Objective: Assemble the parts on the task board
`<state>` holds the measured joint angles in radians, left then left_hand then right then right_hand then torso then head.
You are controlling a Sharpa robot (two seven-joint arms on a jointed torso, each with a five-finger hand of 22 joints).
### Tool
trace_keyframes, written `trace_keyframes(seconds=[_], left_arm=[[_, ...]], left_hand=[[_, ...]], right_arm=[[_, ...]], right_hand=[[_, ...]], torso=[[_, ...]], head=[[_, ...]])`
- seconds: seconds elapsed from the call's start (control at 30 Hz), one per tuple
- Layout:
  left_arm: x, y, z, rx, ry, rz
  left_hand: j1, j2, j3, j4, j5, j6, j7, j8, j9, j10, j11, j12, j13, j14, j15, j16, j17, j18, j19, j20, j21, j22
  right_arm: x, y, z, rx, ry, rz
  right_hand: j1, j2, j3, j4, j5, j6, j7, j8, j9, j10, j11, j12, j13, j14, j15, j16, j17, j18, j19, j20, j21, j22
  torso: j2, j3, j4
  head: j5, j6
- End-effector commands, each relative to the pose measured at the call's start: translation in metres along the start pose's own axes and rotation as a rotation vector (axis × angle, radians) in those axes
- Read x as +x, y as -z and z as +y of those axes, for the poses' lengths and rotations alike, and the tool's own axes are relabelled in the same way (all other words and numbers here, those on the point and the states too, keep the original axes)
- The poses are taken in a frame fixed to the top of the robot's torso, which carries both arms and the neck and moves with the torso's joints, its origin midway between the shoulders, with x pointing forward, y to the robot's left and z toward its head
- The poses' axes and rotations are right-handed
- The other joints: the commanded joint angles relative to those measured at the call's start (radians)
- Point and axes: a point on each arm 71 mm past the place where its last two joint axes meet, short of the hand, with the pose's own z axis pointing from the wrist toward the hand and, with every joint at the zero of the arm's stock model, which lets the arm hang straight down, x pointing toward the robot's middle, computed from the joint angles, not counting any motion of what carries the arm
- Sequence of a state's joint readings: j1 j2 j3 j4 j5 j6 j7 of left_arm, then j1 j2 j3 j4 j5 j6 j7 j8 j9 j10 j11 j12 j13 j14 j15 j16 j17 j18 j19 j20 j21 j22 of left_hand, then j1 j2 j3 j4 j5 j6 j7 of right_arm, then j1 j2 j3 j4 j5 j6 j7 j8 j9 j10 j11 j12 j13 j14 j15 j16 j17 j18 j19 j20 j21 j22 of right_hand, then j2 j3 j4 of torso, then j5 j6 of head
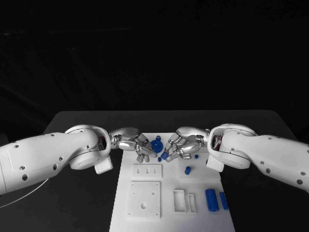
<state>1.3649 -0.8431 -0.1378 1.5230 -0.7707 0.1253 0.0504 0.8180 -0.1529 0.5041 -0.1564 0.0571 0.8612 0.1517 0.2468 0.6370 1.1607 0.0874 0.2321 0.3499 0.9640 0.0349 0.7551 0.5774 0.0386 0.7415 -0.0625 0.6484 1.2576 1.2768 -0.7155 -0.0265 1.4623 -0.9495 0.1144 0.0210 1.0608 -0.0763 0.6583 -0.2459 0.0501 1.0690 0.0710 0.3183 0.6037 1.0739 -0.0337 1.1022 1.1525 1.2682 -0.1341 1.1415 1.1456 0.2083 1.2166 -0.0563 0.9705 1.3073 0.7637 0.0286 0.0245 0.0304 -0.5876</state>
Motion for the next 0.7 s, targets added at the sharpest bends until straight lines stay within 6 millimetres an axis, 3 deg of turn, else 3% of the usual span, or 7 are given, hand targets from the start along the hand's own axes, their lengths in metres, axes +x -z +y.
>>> trace_keyframes(seconds=[0.03,0.17,0.5,0.7], left_arm=[[0.0039,-0.0020,-0.0046,0.016,0.005,0.027],[0.0069,-0.0035,-0.0063,0.004,0.023,0.045],[0.0088,-0.0068,-0.0065,-0.016,0.027,0.060],[0.0106,-0.0086,-0.0080,-0.021,0.020,0.063]], left_hand=[[-0.021,-0.014,-0.003,0.021,-0.004,-0.007,0.009,-0.012,-0.011,0.000,0.000,-0.010,-0.006,0.006,0.003,-0.008,-0.001,0.010,-0.002,0.001,-0.005,-0.002],[-0.021,-0.036,0.009,0.052,-0.005,-0.021,0.018,-0.023,-0.026,-0.004,0.006,-0.022,-0.014,0.007,0.002,-0.010,0.001,0.011,0.000,0.001,-0.006,-0.004],[-0.017,-0.031,0.011,0.065,-0.005,-0.025,0.020,-0.026,-0.032,-0.005,0.007,-0.027,-0.017,0.005,0.004,-0.012,0.003,0.011,-0.003,0.002,-0.007,-0.004],[-0.017,-0.032,0.010,0.070,-0.005,-0.026,0.021,-0.026,-0.034,-0.007,0.008,-0.029,-0.018,0.003,0.005,-0.013,0.003,0.010,-0.004,0.003,-0.008,-0.003]], right_arm=[[0.0034,-0.0004,-0.0019,0.032,0.039,0.054],[0.0043,-0.0006,-0.0012,0.030,0.035,0.061],[0.0058,-0.0024,0.0017,0.019,0.015,0.064],[0.0070,-0.0035,0.0035,0.014,0.011,0.070]], right_hand=[[0.001,0.009,0.002,-0.004,0.000,-0.004,0.006,0.006,0.002,-0.008,0.003,0.000,0.002,-0.007,-0.001,-0.002,0.001,0.053,-0.007,0.003,0.003,0.019],[0.001,0.009,0.003,-0.004,0.000,-0.003,0.006,0.006,0.002,-0.008,0.003,0.000,0.002,-0.007,-0.001,-0.002,0.001,0.053,-0.007,0.003,0.003,0.019],[0.000,0.008,0.005,-0.004,0.000,-0.004,0.006,0.006,0.003,-0.008,0.003,0.000,0.002,-0.007,-0.001,-0.002,0.001,0.053,-0.008,0.003,0.003,0.019],[0.000,0.008,0.005,-0.004,0.000,-0.004,0.006,0.006,0.003,-0.008,0.003,0.000,0.003,-0.008,-0.001,-0.002,0.001,0.053,-0.008,0.003,0.003,0.019]], torso=[[0.001,0.0010,-0.0010],[0.001,0.0002,-0.0008],[0.001,0.0023,-0.0013],[0.001,0.0011,-0.0007]], head=[[0.000,-0.001],[-0.002,-0.001],[-0.002,-0.004],[-0.002,-0.004]])
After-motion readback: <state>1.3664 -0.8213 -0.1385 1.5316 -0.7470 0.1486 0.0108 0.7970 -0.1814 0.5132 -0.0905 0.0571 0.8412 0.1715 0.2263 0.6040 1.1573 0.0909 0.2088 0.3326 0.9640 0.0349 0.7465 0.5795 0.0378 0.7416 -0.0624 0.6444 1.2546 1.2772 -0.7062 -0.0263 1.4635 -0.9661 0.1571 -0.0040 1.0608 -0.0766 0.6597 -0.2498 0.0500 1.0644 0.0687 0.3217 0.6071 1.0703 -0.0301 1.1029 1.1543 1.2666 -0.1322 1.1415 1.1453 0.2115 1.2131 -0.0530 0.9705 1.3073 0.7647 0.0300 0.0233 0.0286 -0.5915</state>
